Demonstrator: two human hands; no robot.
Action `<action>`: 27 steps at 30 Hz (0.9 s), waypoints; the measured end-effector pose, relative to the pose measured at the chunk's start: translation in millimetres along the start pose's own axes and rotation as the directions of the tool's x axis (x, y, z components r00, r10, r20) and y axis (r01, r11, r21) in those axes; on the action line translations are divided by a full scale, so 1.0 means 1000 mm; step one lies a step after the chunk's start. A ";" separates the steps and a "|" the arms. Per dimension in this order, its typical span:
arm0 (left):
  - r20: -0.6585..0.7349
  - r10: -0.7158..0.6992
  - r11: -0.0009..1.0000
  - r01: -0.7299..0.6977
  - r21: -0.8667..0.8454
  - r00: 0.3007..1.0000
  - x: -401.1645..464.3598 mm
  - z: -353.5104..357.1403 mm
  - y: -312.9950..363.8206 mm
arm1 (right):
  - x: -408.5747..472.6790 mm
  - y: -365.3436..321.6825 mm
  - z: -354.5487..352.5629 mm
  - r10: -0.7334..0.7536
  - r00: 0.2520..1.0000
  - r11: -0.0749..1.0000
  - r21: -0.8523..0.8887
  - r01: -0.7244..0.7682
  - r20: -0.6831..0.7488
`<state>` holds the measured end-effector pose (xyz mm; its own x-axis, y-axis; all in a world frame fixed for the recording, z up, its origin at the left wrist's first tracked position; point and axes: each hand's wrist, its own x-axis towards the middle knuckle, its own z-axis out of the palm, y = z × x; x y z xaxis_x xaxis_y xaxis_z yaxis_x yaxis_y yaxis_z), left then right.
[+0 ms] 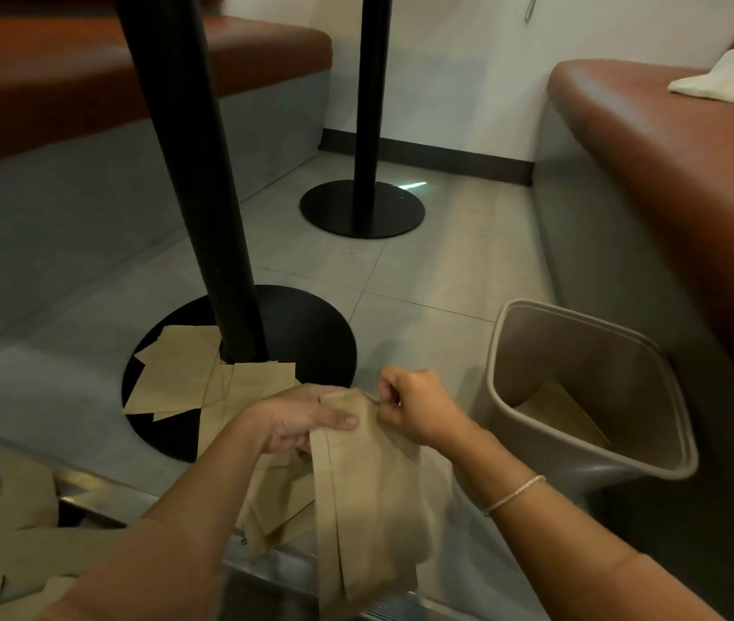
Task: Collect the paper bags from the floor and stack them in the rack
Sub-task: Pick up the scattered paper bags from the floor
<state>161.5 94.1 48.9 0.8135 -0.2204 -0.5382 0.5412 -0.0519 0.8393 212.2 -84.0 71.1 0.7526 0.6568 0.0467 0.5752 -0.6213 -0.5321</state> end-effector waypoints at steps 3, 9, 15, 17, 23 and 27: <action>-0.019 0.086 0.996 -0.086 0.001 0.996 -0.006 0.007 0.021 | -0.003 -0.008 -0.032 0.065 0.989 0.998 0.004 -0.065 -0.134; -0.281 0.295 0.903 -0.171 0.393 0.913 -0.026 0.023 0.077 | -0.030 -0.037 -0.145 0.101 0.706 0.987 -0.018 -0.159 -0.701; -0.513 0.622 0.782 -0.442 0.439 0.591 -0.055 0.051 0.156 | -0.074 -0.022 -0.206 0.132 0.408 0.943 -0.012 -0.331 -0.903; -0.508 0.686 0.726 -0.543 0.423 0.522 -0.057 0.068 0.173 | -0.078 -0.006 -0.191 0.235 0.446 0.913 0.038 -0.407 -0.863; -0.385 0.774 0.633 -0.632 0.447 0.504 -0.028 0.134 0.187 | -0.079 0.034 -0.147 0.523 0.575 0.810 0.157 -0.565 -0.629; -0.263 0.801 0.581 -0.591 0.559 0.538 -0.003 0.179 0.174 | -0.079 0.031 -0.154 0.498 0.500 0.833 0.229 -0.505 -0.709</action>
<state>215.4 -89.1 210.2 0.9273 0.0954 0.3620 -0.2857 -0.4446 0.8489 219.8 -221.0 180.6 0.8896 -0.2838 0.3579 0.0258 -0.7510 -0.6598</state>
